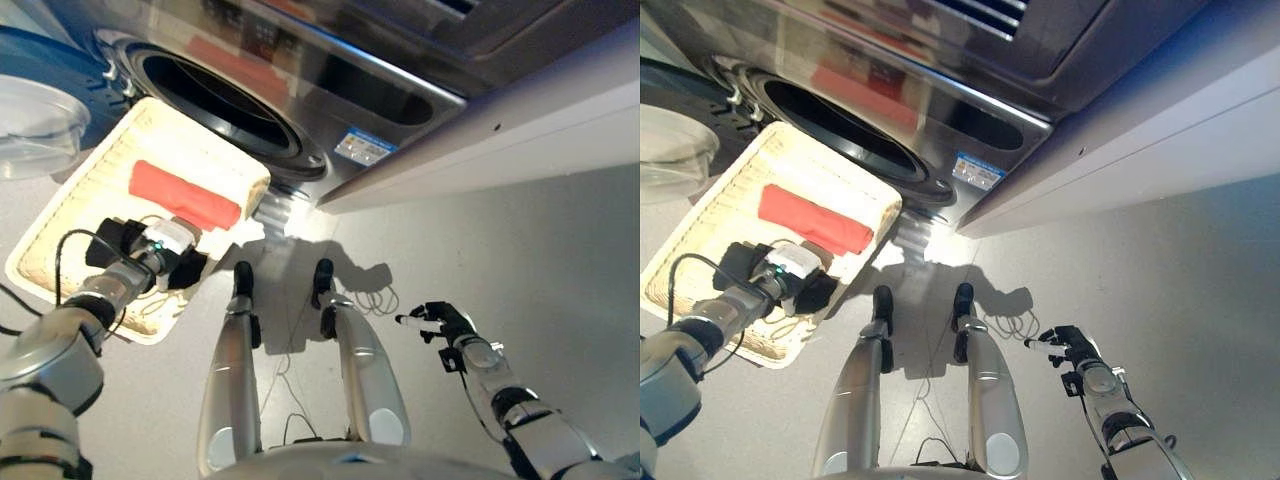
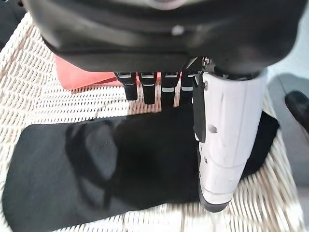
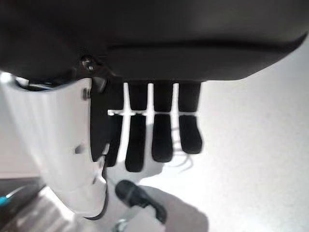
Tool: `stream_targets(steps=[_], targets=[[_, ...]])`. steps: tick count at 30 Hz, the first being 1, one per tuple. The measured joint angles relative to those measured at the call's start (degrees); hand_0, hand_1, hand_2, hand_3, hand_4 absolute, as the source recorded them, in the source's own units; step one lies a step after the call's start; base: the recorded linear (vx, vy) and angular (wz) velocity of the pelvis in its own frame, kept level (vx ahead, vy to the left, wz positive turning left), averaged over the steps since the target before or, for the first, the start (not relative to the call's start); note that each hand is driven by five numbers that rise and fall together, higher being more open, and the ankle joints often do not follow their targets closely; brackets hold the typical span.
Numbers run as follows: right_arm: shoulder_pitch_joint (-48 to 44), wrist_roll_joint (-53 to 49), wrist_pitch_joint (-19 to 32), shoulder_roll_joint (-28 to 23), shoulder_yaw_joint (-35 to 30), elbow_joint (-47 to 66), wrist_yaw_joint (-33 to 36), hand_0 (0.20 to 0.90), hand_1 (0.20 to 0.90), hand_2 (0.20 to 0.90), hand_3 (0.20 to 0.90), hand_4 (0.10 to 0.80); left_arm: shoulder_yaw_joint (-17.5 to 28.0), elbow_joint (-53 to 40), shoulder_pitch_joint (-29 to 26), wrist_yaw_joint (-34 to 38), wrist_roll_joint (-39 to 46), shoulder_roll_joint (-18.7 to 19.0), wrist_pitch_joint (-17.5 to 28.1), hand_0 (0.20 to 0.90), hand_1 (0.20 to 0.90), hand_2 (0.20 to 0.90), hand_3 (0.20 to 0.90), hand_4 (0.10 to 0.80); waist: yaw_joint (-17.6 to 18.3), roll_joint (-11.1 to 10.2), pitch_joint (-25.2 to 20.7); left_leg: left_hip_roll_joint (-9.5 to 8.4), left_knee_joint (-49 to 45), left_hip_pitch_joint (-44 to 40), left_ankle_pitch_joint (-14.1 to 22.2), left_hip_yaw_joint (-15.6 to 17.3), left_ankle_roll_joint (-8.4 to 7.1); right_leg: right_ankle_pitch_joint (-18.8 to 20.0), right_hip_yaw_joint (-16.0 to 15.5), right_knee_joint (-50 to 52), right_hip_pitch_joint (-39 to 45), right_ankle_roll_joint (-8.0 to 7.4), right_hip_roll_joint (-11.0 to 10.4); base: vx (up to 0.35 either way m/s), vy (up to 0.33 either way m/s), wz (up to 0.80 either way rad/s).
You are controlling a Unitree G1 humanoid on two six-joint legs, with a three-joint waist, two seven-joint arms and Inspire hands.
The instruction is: Pick up the clothes and place them into the washing machine
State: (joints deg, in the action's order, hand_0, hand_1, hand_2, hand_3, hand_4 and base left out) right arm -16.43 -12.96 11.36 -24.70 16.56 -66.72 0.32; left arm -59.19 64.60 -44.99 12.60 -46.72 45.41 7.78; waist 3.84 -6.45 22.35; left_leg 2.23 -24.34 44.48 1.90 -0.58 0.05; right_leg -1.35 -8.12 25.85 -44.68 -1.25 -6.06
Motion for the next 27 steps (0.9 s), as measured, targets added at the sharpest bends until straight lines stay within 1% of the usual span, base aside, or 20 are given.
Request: stream_targets(steps=[1, 2, 5, 7, 9, 11, 12, 14, 17, 19, 21, 23, 24, 26, 27], targets=[[-0.03, -0.18, -0.03, 0.01, -0.21, 0.13, 0.0, 0.9, 0.9, 0.9, 0.9, 0.8, 0.04, 0.0, -0.69, 0.08, 0.0, 0.0, -0.09, 0.774, 0.774, 0.774, 0.774, 0.71, 0.0, -0.04, 0.05, 0.02, -0.69, 0.8, 0.09, -0.01, 0.0, -0.02, 0.02, 0.36, -0.74, -0.01, -0.01, -0.014, 0.014, -0.03], [-0.09, -0.59, -0.02, 0.03, -0.31, 0.17, 0.0, 0.9, 0.9, 0.9, 0.9, 0.8, 0.19, 0.01, -1.24, 0.38, -0.01, 0.03, -0.11, 0.2, 0.2, 0.2, 0.2, 0.3, -0.04, -0.04, 0.06, 0.06, -1.14, 1.28, 0.29, -0.01, -0.09, -0.04, 0.03, 0.58, -1.22, 0.02, -0.01, -0.005, 0.01, -0.04], [-0.15, -1.06, -0.03, 0.07, -0.28, 0.6, 0.01, 0.9, 0.9, 0.9, 0.9, 0.8, 1.59, 0.17, -1.5, 1.21, -0.01, 0.0, -0.44, 0.2, 0.2, 0.2, 0.2, 0.3, 0.22, -0.13, 0.18, 0.14, -1.62, 2.22, 0.56, -0.01, -0.1, -0.19, 0.1, 0.76, -2.12, 0.15, 0.04, 0.002, 0.004, -0.01], [-0.06, -1.07, -0.09, 0.19, -0.24, 0.7, 0.0, 0.9, 0.9, 0.9, 0.9, 0.8, 2.43, 1.14, -1.23, 1.78, 0.13, -0.72, -1.05, 0.2, 0.2, 0.2, 0.2, 0.3, 0.43, -0.17, 0.2, 0.16, -1.57, 2.09, 0.61, 0.01, -0.11, -0.18, 0.17, 0.49, -1.95, 0.15, 0.13, 0.012, 0.009, -0.02], [-0.09, -1.07, -0.05, 0.18, -0.27, 0.95, 0.01, 0.9, 0.9, 0.9, 0.9, 0.8, 3.05, 1.75, -1.3, 1.8, 0.48, -1.05, -1.41, 0.2, 0.2, 0.2, 0.2, 0.3, 0.62, -0.19, 0.2, 0.18, -1.51, 2.08, 0.63, 0.07, -0.09, 0.07, 0.27, 0.13, -1.91, -0.13, 0.24, 0.024, 0.027, -0.04], [-0.1, -1.06, -0.02, 0.2, -0.26, 1.31, -0.02, 0.9, 0.9, 0.9, 0.9, 0.8, 3.98, 3.49, -0.96, 2.09, 0.71, -1.8, -1.41, 0.2, 0.2, 0.2, 0.2, 0.3, 0.75, -0.21, 0.19, 0.16, -1.52, 1.92, 0.63, 0.15, 0.05, 0.26, 0.52, -0.24, -1.79, -0.21, 0.55, 0.022, 0.036, -0.05], [-0.14, -1.03, -0.04, 0.2, -0.25, 1.83, -0.02, 0.9, 0.9, 0.9, 0.9, 0.8, 4.55, 4.47, -0.52, 2.43, 0.93, -2.11, -1.73, 0.2, 0.2, 0.2, 0.2, 0.3, 1.03, -0.26, 0.15, 0.15, -1.59, 1.91, 0.58, 0.22, 0.27, 0.47, 0.76, -0.35, -1.78, -0.02, 0.64, 0.026, 0.035, -0.09], [-0.22, -1.01, 0.04, 0.18, -0.26, 2.84, -0.08, 0.9, 0.9, 0.9, 0.9, 0.8, 4.64, 6.43, 0.34, 2.31, 1.11, -2.21, -2.04, 0.2, 0.2, 0.2, 0.2, 0.3, 1.82, -0.4, 0.06, 0.2, -1.51, 1.72, 0.78, 0.73, 0.49, 0.95, 1.22, -0.68, -1.67, 0.13, 0.87, 0.031, 0.034, -0.14], [-0.32, -0.98, 0.01, 0.14, -0.29, 2.96, -0.09, 0.9, 0.9, 0.9, 0.9, 0.8, 4.7, 8.24, 1.57, 1.65, 1.51, -2.63, -2.59, 0.2, 0.2, 0.2, 0.2, 0.3, 1.91, -0.58, -0.04, 0.23, -1.13, 1.21, 1.02, 1.12, 0.66, 1.78, 1.63, -1.94, -1.12, 0.0, 1.07, 0.037, 0.022, -0.13], [-0.2, -0.91, -0.18, 0.25, -0.2, 2.85, -0.31, 0.9, 0.9, 0.9, 0.9, 0.8, 4.69, 9.34, 3.46, 1.18, 2.05, -3.42, -2.71, 0.2, 0.2, 0.2, 0.2, 0.3, 1.82, -0.81, -0.21, 0.2, -0.01, -0.71, 1.01, 1.61, 0.7, 2.32, 2.2, -3.67, 0.82, -0.36, 1.26, 0.048, 0.008, -0.12], [-0.22, -0.8, -0.12, 0.39, -0.14, 3.07, -0.35, 0.9, 0.9, 0.9, 0.9, 0.8, 5.64, 10.4, 6.08, 1.05, 2.44, -4.22, -3.31, 0.2, 0.2, 0.2, 0.2, 0.3, 1.77, -1.34, -0.6, 0.07, 1.65, -3.0, 0.67, 2.54, 1.09, 3.31, 2.6, -5.53, 2.68, -0.59, 1.26, -0.037, 0.014, -0.19], [0.04, -0.2, -0.1, 0.55, -0.18, 3.64, -0.41, 0.9, 0.9, 0.9, 0.9, 0.8, 7.25, 10.83, 8.74, 0.94, 2.74, -4.53, -3.68, 0.2, 0.2, 0.2, 0.2, 0.3, 1.86, -1.93, -1.43, -0.01, 4.13, -5.3, 0.21, 3.51, 1.24, 4.11, 2.85, -8.32, 4.79, -0.99, 1.14, 0.013, 0.006, -0.11], [0.41, 0.55, -0.13, 0.56, -0.16, 3.61, -0.42, 0.9, 0.9, 0.9, 0.9, 0.8, 7.22, 10.98, 9.75, 0.85, 2.87, -4.6, -3.65, 0.2, 0.2, 0.2, 0.2, 0.3, 1.83, -2.14, -2.46, -0.08, 4.99, -5.58, 0.03, 3.54, 1.03, 4.4, 2.91, -9.31, 5.12, -1.29, 1.09, 0.045, 0.003, 0.0], [0.59, 1.23, -0.21, 0.66, -0.19, 3.45, -0.42, 0.9, 0.9, 0.9, 0.9, 0.8, 7.39, 11.33, 10.47, 0.3, 3.98, -4.6, -3.64, 0.2, 0.2, 0.2, 0.2, 0.3, 1.57, -2.53, -2.92, -0.29, 6.12, -6.7, -0.49, 3.81, 1.3, 4.9, 2.94, -10.4, 6.19, -1.2, 1.07, 0.066, 0.006, 0.01], [0.79, 1.28, -0.19, 0.73, -0.25, 3.46, -0.45, 0.9, 0.9, 0.9, 0.9, 0.8, 7.5, 11.43, 10.93, 0.03, 4.43, -4.59, -3.65, 0.2, 0.2, 0.2, 0.2, 0.3, 1.55, -2.72, -3.59, -0.44, 6.69, -7.03, -0.48, 4.0, 1.17, 4.9, 3.06, -10.6, 6.24, -1.22, 0.96, 0.087, 0.011, -0.02]])
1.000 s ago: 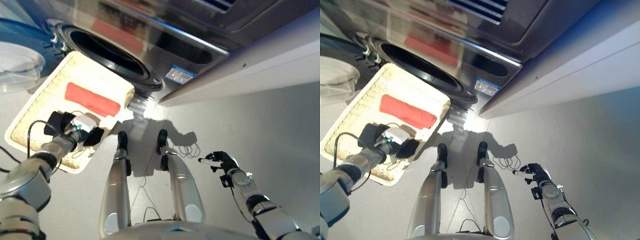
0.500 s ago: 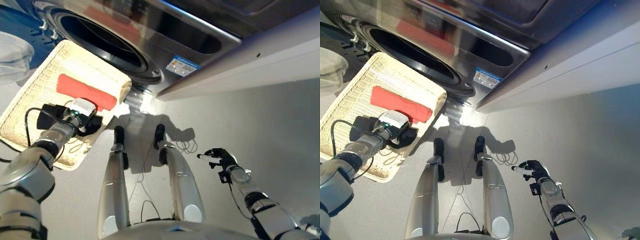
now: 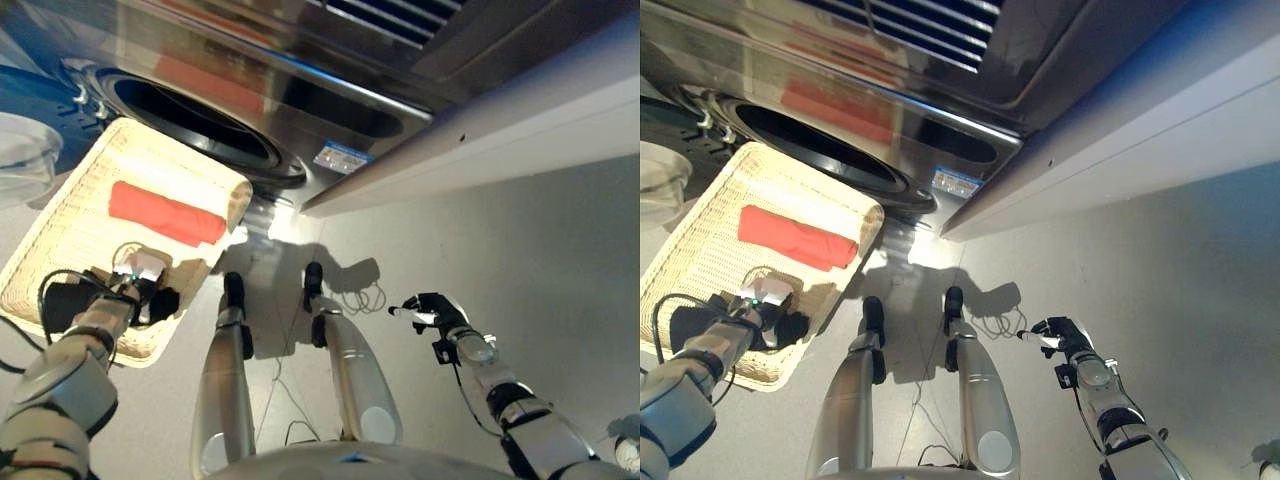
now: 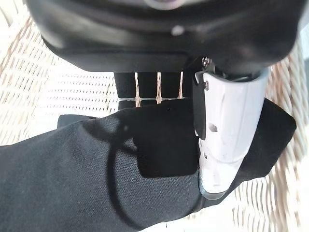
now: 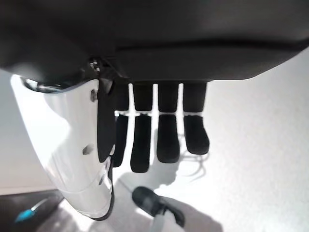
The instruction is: Pick up the clothes and place them into the washing machine
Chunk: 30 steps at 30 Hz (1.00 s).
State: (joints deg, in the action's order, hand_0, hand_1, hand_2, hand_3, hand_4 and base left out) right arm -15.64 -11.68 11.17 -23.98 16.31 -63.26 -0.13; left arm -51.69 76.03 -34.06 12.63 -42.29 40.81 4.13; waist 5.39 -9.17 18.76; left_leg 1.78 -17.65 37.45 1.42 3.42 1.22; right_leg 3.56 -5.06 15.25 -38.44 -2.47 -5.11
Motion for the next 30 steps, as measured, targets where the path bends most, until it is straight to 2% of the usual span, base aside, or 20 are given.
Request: stream_targets(steps=[6, 7, 8, 11, 12, 16, 18, 22, 30], targets=[[1.81, 0.47, 0.08, 0.47, -0.14, 0.17, -0.06, 0.9, 0.9, 0.9, 0.9, 0.8, 9.78, -0.02, 2.43, 0.3, 8.89, -0.53, 0.06, 0.2, 0.2, 0.2, 0.2, 0.3, -0.2, 0.32, -3.24, -0.57, 4.18, -4.12, -1.26, 1.04, 0.53, 1.15, 1.08, -3.47, 3.23, -0.54, -0.21, 0.046, -0.003, -0.08], [2.65, 0.47, 0.11, 0.5, -0.35, 0.14, -0.07, 0.9, 0.9, 0.9, 0.9, 0.8, 12.79, -0.16, 2.37, 0.55, 12.22, -0.69, 0.25, 0.2, 0.2, 0.2, 0.2, 0.3, -0.21, 0.56, -4.02, -0.65, 4.67, -4.19, -1.39, 1.04, 0.53, 1.18, 1.08, -3.72, 3.22, -0.58, -0.26, 0.056, -0.027, 0.03], [3.47, 0.45, 0.07, 0.67, -0.8, 0.07, -0.11, 0.9, 0.9, 0.9, 0.9, 0.8, 18.04, -0.39, 2.0, 1.06, 18.33, -0.74, 0.84, 0.2, 0.2, 0.2, 0.2, 0.3, -0.29, 0.88, -4.21, -0.67, 5.2, -4.66, -1.67, 0.98, 0.65, 1.23, 1.08, -4.07, 3.67, -0.64, -0.3, 0.039, -0.03, 0.02], [5.18, 0.43, -0.07, 1.01, -1.11, -0.6, -0.06, 0.9, 0.9, 0.9, 0.9, 0.8, 27.38, -2.69, 2.22, 1.21, 29.65, -1.87, 1.48, 0.2, 0.2, 0.2, 0.2, 0.3, -0.93, 1.5, -4.35, -0.61, 6.58, -6.33, -2.05, 0.86, 0.59, 1.4, 0.83, -5.16, 5.26, -0.67, -0.29, 0.026, -0.027, 0.01], [6.22, 0.41, -0.09, 1.07, -1.29, -0.78, 0.0, 0.9, 0.9, 0.9, 0.9, 0.8, 30.85, -4.32, 2.46, 1.66, 35.12, -2.93, 2.14, 0.2, 0.2, 0.2, 0.2, 0.3, -1.61, 1.93, -4.19, -0.62, 6.92, -6.91, -2.12, 0.86, 0.53, 1.42, 0.7, -5.57, 5.91, -0.69, -0.3, 0.032, -0.022, 0.08], [6.83, 0.25, -0.14, 1.98, -1.34, -1.69, 0.05, 0.9, 0.9, 0.9, 0.9, 0.8, 36.05, -11.64, 4.94, 2.38, 48.7, -7.54, 4.82, 0.2, 0.2, 0.2, 0.2, 0.3, -2.03, 3.94, -3.69, -0.85, 8.25, -7.43, -2.92, 0.22, 0.67, 1.47, 0.26, -5.67, 6.2, -0.8, -0.66, 0.014, -0.028, 0.08], [6.83, -0.14, -0.17, 2.21, -1.33, -1.64, 0.05, 0.9, 0.9, 0.9, 0.9, 0.8, 40.68, -18.51, 8.48, 2.24, 58.44, -12.35, 6.3, 0.2, 0.2, 0.2, 0.2, 0.3, -2.23, 4.96, -2.99, -1.02, 9.08, -7.9, -3.5, 0.02, 0.74, 1.52, -0.14, -5.8, 6.52, -0.88, -0.89, 0.006, -0.023, 0.1], [7.01, -0.71, -0.39, 2.52, -1.29, -1.64, 0.46, 0.9, 0.9, 0.9, 0.9, 0.8, 42.95, -24.95, 12.13, 1.45, 74.31, -21.97, 10.75, 0.2, 0.2, 0.2, 0.2, 0.3, -3.19, 5.7, -1.7, -0.94, 10.59, -9.49, -4.17, -0.38, 0.43, 1.57, -0.34, -6.89, 8.08, -0.98, -0.69, 0.005, -0.029, 0.03], [6.92, -1.12, -1.27, 2.87, -1.22, -1.24, 1.71, 0.9, 0.9, 0.9, 0.9, 0.8, 44.62, -31.76, 13.22, -0.44, 94.04, -30.31, 13.89, 0.2, 0.2, 0.2, 0.2, 0.3, -2.72, 5.16, 0.01, -0.61, 11.23, -9.47, -4.58, -0.46, 0.32, 1.79, -0.27, -7.33, 8.0, -0.84, -0.26, 0.004, -0.01, 0.0]])
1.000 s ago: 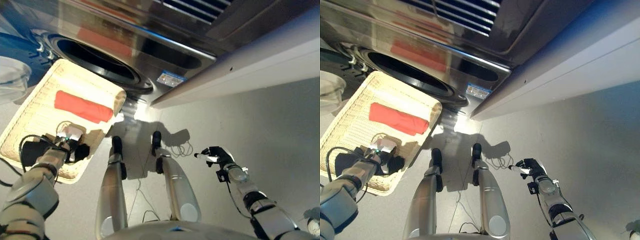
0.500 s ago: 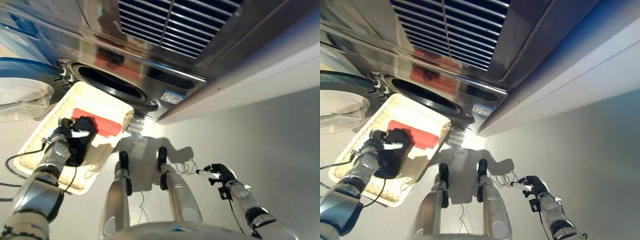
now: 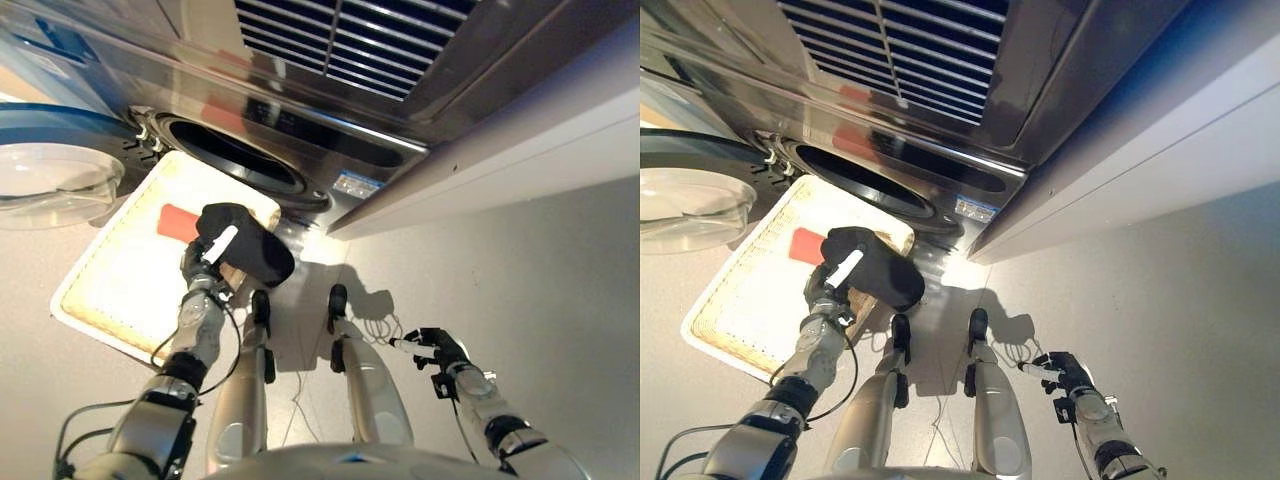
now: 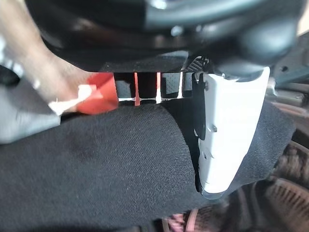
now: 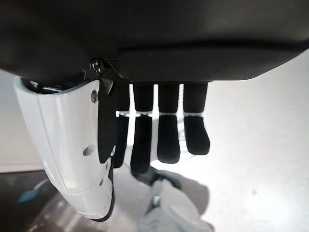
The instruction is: Pick up the clothes and place them into the washing machine
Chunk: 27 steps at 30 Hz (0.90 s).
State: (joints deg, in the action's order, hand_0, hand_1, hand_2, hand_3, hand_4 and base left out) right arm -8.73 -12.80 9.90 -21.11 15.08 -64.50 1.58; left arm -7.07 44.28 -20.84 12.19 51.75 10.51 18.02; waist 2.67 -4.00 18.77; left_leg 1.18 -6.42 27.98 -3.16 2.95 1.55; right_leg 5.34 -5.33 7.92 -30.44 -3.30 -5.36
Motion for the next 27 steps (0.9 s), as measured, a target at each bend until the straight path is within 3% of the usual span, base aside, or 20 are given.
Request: stream_targets(steps=[6, 11, 18, 23, 27], targets=[[-0.02, -0.01, -0.03, 1.05, 0.09, 0.36, 1.95, 0.9, 0.9, 0.9, 0.9, 0.8, 1.66, -3.59, -3.19, -0.25, 9.61, -2.4, 5.01, 0.2, 0.2, 0.2, 0.2, 0.3, 1.33, -1.63, 1.05, 0.09, 0.57, -0.45, -0.06, 0.25, -0.01, 0.28, 0.24, -0.25, 0.04, 0.31, 0.24, 0.005, -0.011, -0.03], [-0.03, 0.0, -0.02, 1.76, 0.21, 0.65, 2.2, 0.9, 0.9, 0.9, 0.9, 0.8, 2.3, -3.83, -7.24, 0.43, 11.43, -2.43, 6.56, 0.2, 0.2, 0.2, 0.2, 0.3, 2.41, -2.47, 1.47, 0.11, 0.75, -0.55, -0.04, 0.51, -0.01, 0.28, 0.7, -0.36, 0.01, 0.29, 0.3, 0.001, -0.003, -0.01], [0.0, 0.0, -0.07, 1.93, 0.45, 0.75, 2.37, 0.9, 0.9, 0.9, 0.9, 0.8, 4.37, -3.83, -8.79, 2.19, 12.24, -2.2, 7.47, 0.2, 0.2, 0.2, 0.2, 0.3, 3.5, -2.6, 1.49, 0.22, 0.79, -0.51, 0.09, 1.42, -0.03, 0.91, 1.5, -1.22, -0.09, 0.26, 0.58, 0.012, -0.011, -0.06], [0.0, -0.01, -0.06, 1.95, 0.58, 0.8, 2.37, 0.9, 0.9, 0.9, 0.9, 0.8, 5.08, -3.14, -10.31, 3.24, 12.28, -0.01, 7.45, 0.2, 0.2, 0.2, 0.2, 0.3, 4.38, -2.85, 1.42, 0.24, 0.82, -0.36, 0.13, 1.87, -0.06, 1.18, 2.11, -1.84, -0.27, 0.05, 0.76, 0.003, -0.008, -0.07], [0.01, -0.41, -0.04, 1.91, 0.6, 1.34, 2.32, 0.9, 0.9, 0.9, 0.9, 0.8, 6.04, 1.48, -15.73, 4.02, 12.24, 3.33, 7.3, 0.2, 0.2, 0.2, 0.2, 0.3, 4.53, -3.48, 0.99, 0.28, 0.45, 1.47, 0.16, 2.87, -0.12, 1.73, 2.92, -1.82, -2.46, 0.11, 1.02, -0.018, -0.003, -0.12]])
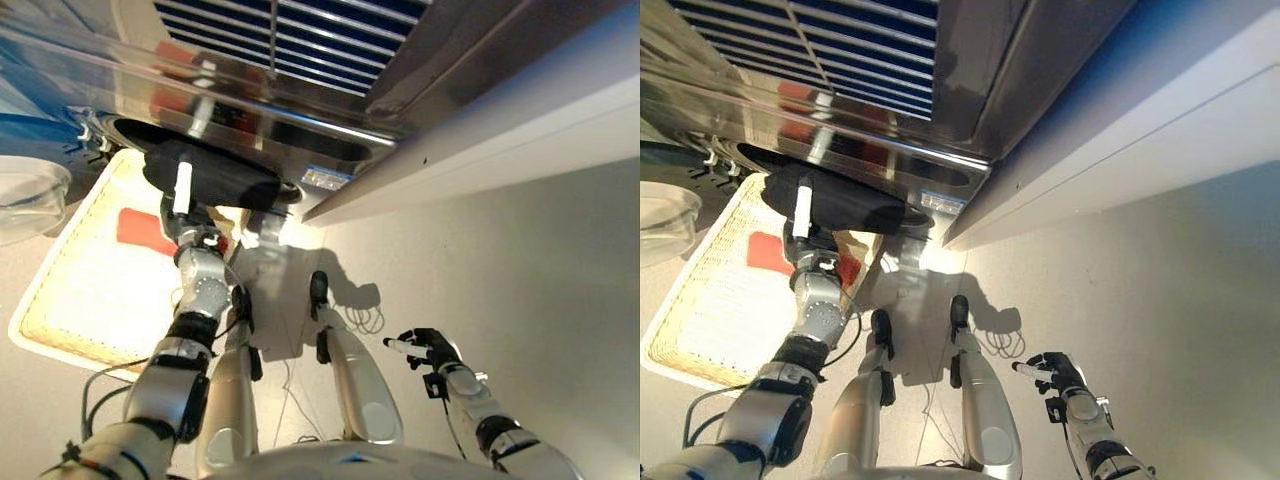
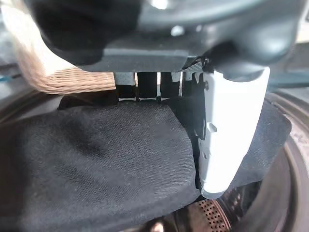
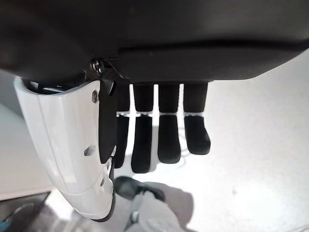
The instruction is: Pick up the clothes and place them into the washing machine
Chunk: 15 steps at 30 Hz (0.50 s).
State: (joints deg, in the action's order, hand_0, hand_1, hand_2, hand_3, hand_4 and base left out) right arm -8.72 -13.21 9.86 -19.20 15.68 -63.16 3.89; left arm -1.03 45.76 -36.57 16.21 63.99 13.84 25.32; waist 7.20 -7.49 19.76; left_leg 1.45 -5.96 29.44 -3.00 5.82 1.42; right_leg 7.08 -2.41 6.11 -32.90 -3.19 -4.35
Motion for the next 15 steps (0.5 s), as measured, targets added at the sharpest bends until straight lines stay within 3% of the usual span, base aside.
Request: stream_targets(steps=[8, 15], targets=[[-0.05, -0.99, 0.02, 0.0, 0.44, 2.62, -0.22, 0.9, 0.9, 0.9, 0.9, 0.8, 0.45, 11.28, -10.87, 0.39, -0.43, 10.57, -2.85, 0.2, 0.2, 0.2, 0.2, 0.3, 2.17, -0.93, -0.63, 1.3, -5.92, 6.23, 2.25, 0.21, -0.8, 0.56, 0.37, 2.19, -5.0, 0.63, 1.05, 0.025, 0.008, -0.07], [0.11, -2.8, 0.05, 0.05, -0.14, 3.8, -0.37, 0.9, 0.9, 0.9, 0.9, 0.8, 0.39, 15.82, -15.15, 0.4, -1.14, 17.83, -4.29, 0.2, 0.2, 0.2, 0.2, 0.3, 4.36, -2.41, -2.21, 2.67, -12.47, 12.42, 5.1, 1.81, -1.18, 0.2, 2.08, 4.9, -10.46, 0.55, 1.94, -0.007, 0.013, -0.13]])
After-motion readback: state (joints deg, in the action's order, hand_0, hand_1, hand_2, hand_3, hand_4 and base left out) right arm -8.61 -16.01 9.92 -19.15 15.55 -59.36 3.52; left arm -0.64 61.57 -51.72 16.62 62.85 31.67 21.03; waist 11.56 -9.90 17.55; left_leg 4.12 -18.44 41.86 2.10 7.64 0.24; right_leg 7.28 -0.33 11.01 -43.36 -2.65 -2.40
